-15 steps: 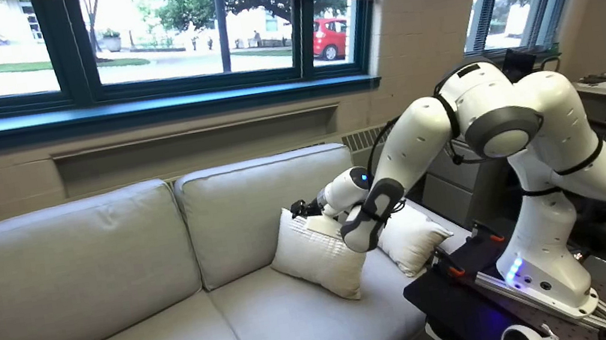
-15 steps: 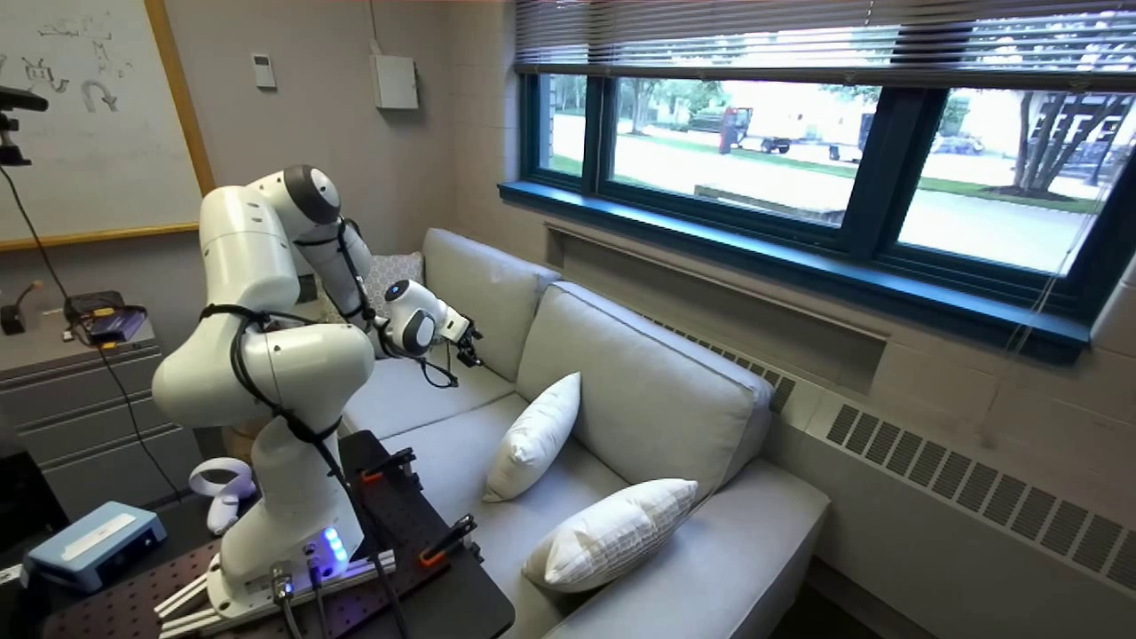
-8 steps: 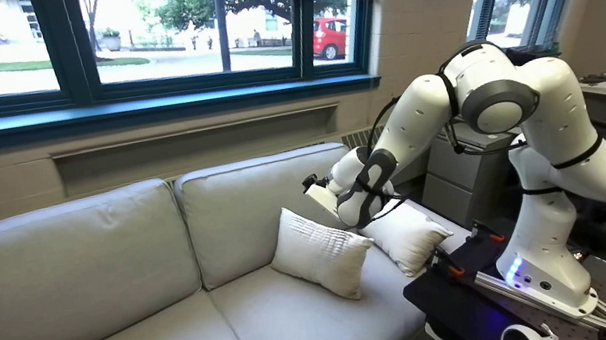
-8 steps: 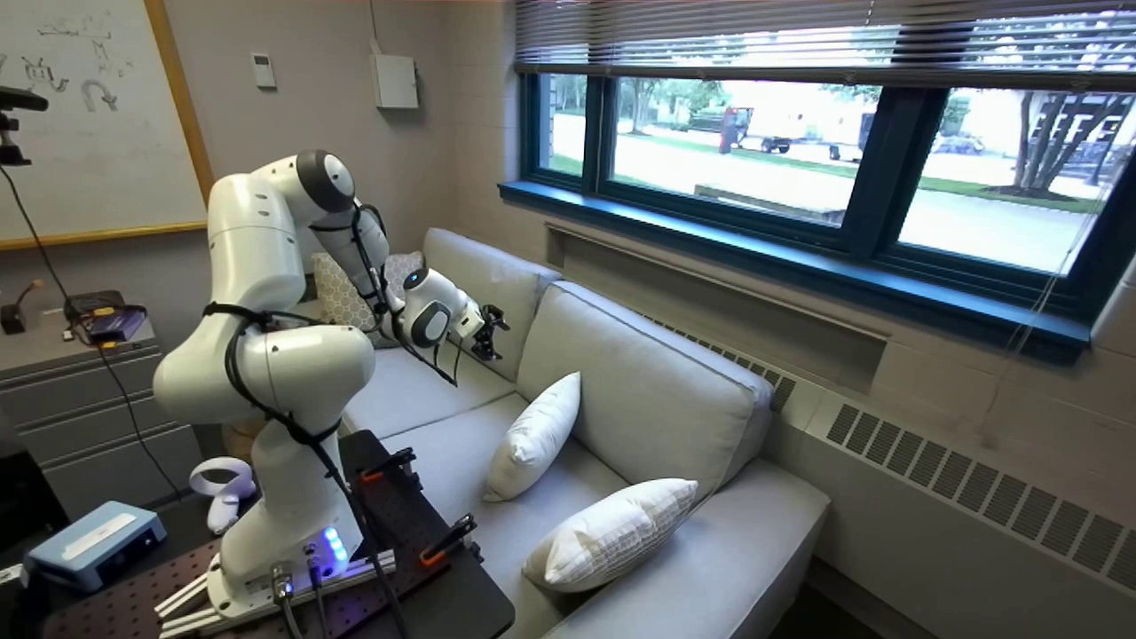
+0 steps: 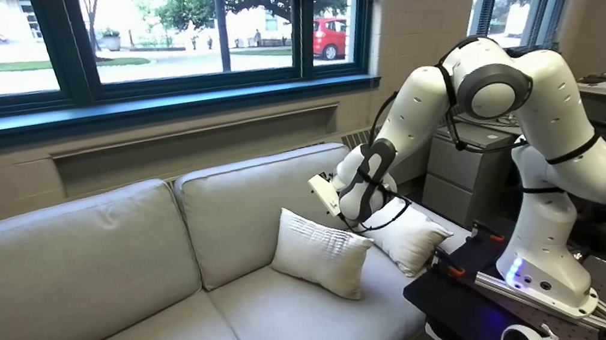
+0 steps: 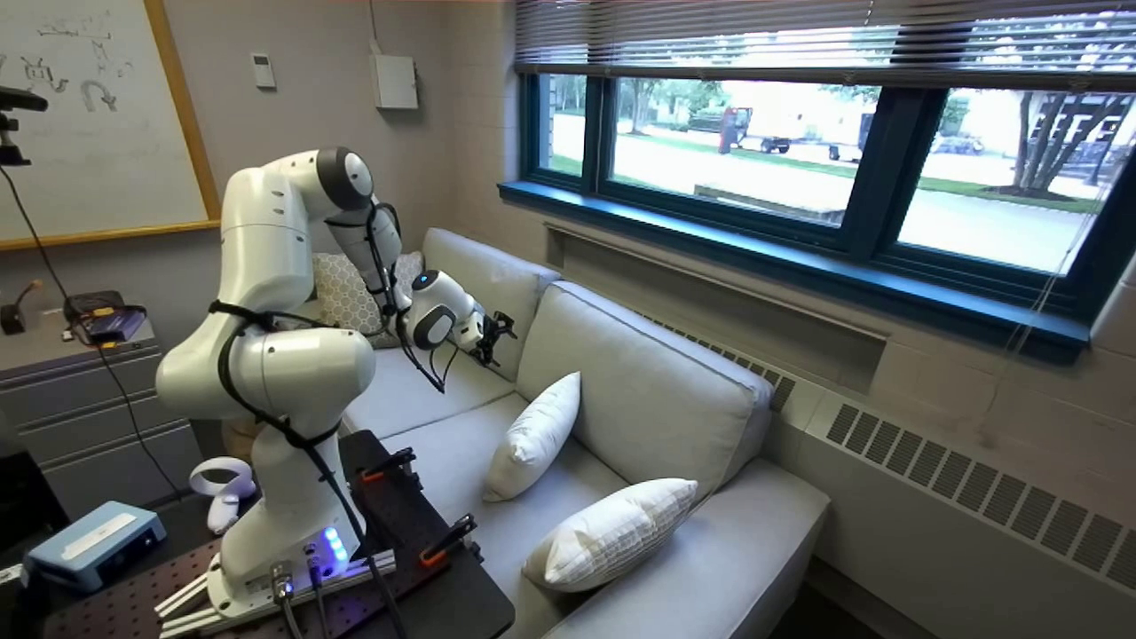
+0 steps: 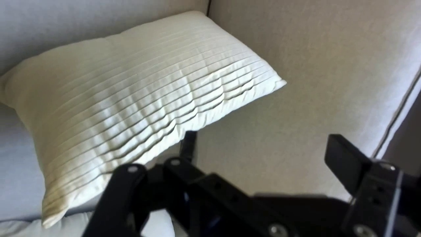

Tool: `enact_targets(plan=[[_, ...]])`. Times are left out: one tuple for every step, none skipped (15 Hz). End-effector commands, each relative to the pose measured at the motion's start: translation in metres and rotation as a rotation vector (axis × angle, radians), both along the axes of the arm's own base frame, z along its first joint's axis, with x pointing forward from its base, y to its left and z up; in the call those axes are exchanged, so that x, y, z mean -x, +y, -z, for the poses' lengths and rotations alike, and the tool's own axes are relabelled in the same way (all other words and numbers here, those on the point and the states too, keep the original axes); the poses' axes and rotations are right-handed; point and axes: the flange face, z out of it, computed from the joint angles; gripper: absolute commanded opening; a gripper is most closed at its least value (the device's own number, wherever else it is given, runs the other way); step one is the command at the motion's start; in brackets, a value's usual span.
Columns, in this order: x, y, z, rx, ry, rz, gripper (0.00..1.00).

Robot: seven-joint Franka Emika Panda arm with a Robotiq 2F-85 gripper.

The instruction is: Put the pillows upright against the armrest of the couch

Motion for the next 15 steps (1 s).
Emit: enact_targets(plan=[[0.000, 0.008, -0.001, -0.018, -0.003, -0.003, 1.00], [0.000, 0.015, -0.003, -0.030, -0.005, -0.007, 1.00], [0.001, 0.018, -0.003, -0.037, -0.006, -0.010, 1.00], [0.001, 0.019, -0.003, -0.039, -0.006, -0.010, 1.00], [-0.004, 0.020, -0.001, -0.044, -0.001, 0.008, 1.00], [-0.007, 0.021, 0.000, -0.056, -0.006, 0.026, 1.00], [-0.012, 0.021, 0.000, -0.081, -0.012, 0.054, 1.00], [-0.019, 0.020, -0.004, -0.133, -0.011, 0.104, 1.00], [-0.026, 0.017, -0.008, -0.173, -0.013, 0.144, 1.00], [-0.034, 0.011, -0.013, -0.205, -0.009, 0.176, 1.00], [-0.040, 0.006, -0.017, -0.238, -0.011, 0.210, 1.00], [-0.047, -0.003, -0.019, -0.266, -0.015, 0.247, 1.00], [-0.052, -0.013, -0.020, -0.293, -0.018, 0.288, 1.00], [-0.058, -0.024, -0.020, -0.320, -0.018, 0.328, 1.00], [-0.064, -0.039, -0.018, -0.345, -0.014, 0.371, 1.00]])
